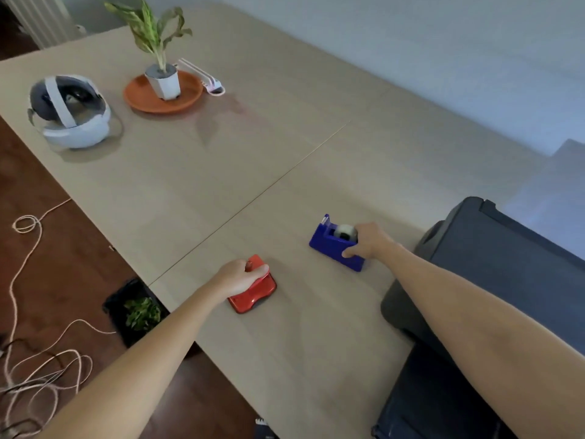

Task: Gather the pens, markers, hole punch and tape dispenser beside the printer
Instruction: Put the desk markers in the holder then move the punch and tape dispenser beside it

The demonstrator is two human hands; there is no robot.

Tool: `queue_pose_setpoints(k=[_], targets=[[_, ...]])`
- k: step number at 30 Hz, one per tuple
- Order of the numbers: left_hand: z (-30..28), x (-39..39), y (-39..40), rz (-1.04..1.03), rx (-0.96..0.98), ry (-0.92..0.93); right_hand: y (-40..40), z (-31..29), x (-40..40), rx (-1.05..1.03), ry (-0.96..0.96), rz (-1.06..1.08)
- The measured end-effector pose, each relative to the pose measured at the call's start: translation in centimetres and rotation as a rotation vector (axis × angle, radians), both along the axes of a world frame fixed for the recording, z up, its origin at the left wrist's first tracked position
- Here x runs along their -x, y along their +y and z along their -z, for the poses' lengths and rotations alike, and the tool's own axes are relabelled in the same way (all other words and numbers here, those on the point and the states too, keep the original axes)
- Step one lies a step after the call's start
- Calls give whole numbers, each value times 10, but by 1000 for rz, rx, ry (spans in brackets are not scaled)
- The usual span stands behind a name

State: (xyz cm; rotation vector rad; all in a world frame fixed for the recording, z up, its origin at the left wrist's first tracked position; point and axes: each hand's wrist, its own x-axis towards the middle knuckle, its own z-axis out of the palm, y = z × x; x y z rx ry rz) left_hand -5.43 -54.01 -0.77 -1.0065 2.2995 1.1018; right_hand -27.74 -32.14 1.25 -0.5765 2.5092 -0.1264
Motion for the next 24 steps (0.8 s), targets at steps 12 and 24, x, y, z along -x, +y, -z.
queue_pose_setpoints(k=[12,24], targets=[[-130,54,50,187,-79,226,61,-104,1,382,119,137],[-239,123,300,658,-31,347,359,-227,-23,415,460,436]])
